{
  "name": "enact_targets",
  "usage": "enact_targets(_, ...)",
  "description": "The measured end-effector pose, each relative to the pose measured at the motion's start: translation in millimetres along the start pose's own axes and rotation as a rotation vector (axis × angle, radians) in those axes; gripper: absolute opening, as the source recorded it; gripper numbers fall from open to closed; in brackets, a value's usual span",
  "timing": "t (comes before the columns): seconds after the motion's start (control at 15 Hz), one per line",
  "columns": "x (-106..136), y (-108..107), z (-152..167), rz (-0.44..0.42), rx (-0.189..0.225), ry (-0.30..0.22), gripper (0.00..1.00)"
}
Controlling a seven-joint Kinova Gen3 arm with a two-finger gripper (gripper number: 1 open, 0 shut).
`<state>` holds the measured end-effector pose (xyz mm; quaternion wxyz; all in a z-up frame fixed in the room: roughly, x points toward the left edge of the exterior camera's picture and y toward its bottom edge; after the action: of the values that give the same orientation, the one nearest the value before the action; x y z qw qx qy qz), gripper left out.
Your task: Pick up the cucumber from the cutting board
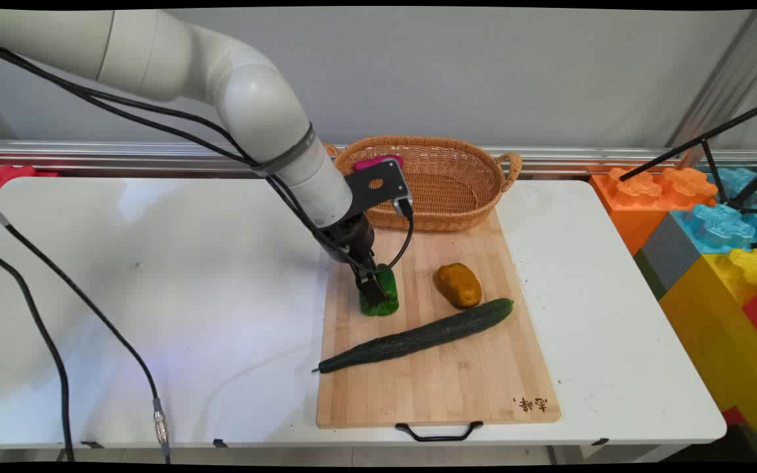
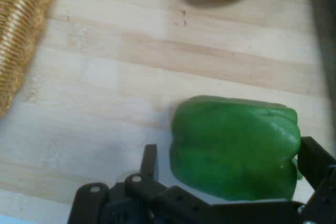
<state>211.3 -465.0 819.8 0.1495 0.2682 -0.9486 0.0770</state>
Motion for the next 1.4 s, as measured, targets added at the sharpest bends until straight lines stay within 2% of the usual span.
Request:
enact_targets(0.33, -1.6, 1.9, 2.2, -0.008, -0.011, -0.007, 1.00)
enact_targets(0.73, 23.8, 4.3, -4.9, -0.037, -0.030, 0.040, 1.00)
enact_targets(1.2, 47.2, 20.4, -6.0, -0.093, -0.126, 0.079, 1.00)
enact_targets(1.4, 47.0, 31.6, 5.5, -0.118, -0.145, 0.093, 1.00)
